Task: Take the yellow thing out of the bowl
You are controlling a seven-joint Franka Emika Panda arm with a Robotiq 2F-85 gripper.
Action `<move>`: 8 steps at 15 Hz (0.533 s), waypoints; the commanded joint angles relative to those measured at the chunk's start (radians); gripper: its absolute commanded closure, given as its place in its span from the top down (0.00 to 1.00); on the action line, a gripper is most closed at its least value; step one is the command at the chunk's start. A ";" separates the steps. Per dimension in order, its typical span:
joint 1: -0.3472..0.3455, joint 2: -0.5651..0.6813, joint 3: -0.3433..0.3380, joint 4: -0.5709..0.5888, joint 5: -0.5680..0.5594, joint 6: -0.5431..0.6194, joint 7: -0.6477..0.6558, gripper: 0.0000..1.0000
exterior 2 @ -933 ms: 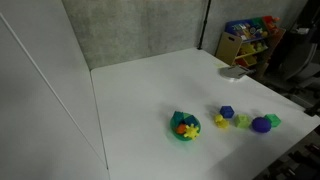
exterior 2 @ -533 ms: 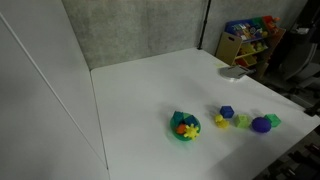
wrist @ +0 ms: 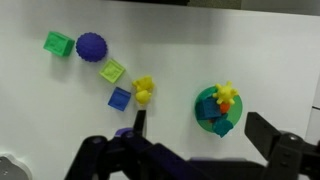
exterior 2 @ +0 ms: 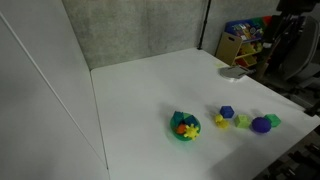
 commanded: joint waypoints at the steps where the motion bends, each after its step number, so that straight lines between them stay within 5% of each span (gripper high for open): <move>1: 0.021 0.105 0.034 0.044 0.002 0.086 0.003 1.00; 8: 0.065 0.320 0.079 0.058 0.035 0.300 0.049 1.00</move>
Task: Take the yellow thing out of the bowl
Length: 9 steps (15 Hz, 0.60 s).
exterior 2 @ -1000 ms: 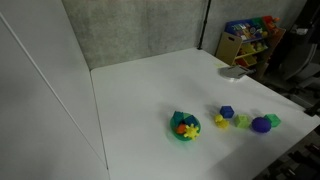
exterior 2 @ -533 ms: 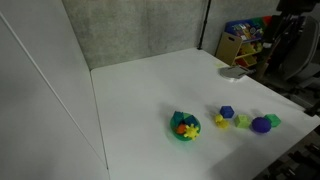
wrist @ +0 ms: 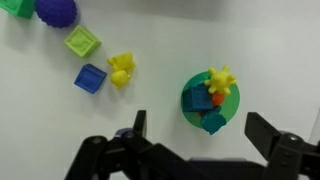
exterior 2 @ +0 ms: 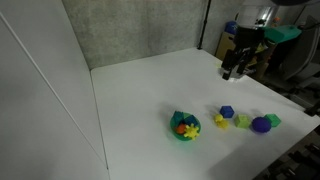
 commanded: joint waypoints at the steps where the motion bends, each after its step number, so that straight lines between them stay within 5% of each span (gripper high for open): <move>1: 0.016 0.120 0.021 0.051 0.045 0.066 0.033 1.00; 9: 0.037 0.325 0.073 0.063 0.199 0.233 0.014 1.00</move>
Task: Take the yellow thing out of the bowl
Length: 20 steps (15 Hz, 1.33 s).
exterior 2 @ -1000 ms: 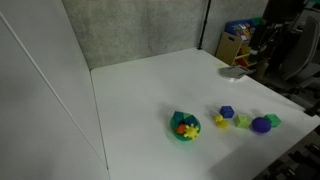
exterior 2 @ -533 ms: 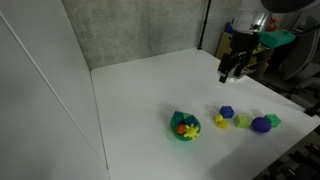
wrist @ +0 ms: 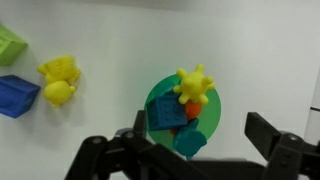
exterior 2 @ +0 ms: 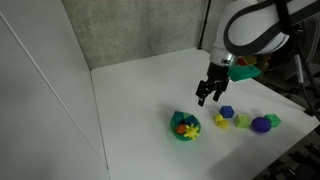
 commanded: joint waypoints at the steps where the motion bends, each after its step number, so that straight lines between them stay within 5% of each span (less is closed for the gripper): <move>1: -0.002 0.094 0.023 0.038 0.055 0.057 0.004 1.00; 20: 0.058 0.269 0.032 0.049 0.015 0.214 0.029 1.00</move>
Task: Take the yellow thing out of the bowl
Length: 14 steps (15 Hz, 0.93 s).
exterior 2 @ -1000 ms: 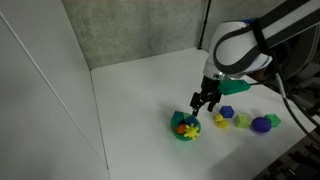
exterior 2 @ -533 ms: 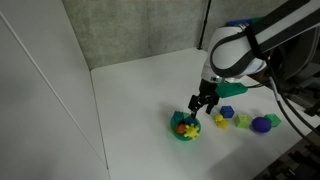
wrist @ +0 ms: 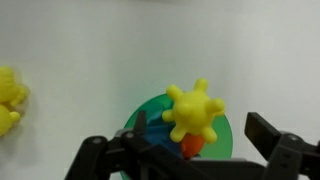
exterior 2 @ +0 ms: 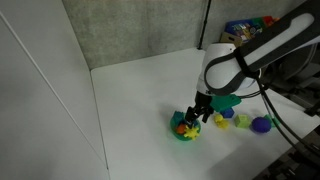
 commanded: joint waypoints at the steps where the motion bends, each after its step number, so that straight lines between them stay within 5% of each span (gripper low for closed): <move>1: 0.014 0.046 0.003 0.021 -0.028 0.036 0.028 1.00; 4: 0.027 0.080 -0.001 0.031 -0.042 0.053 0.032 1.00; 5: 0.029 0.087 -0.001 0.033 -0.046 0.058 0.032 0.75; 6: 0.029 0.093 0.000 0.035 -0.049 0.059 0.029 0.74; 12: 0.002 0.067 0.028 0.031 -0.036 0.029 -0.004 0.27; 14: -0.010 0.039 0.039 0.020 -0.030 0.017 -0.020 0.24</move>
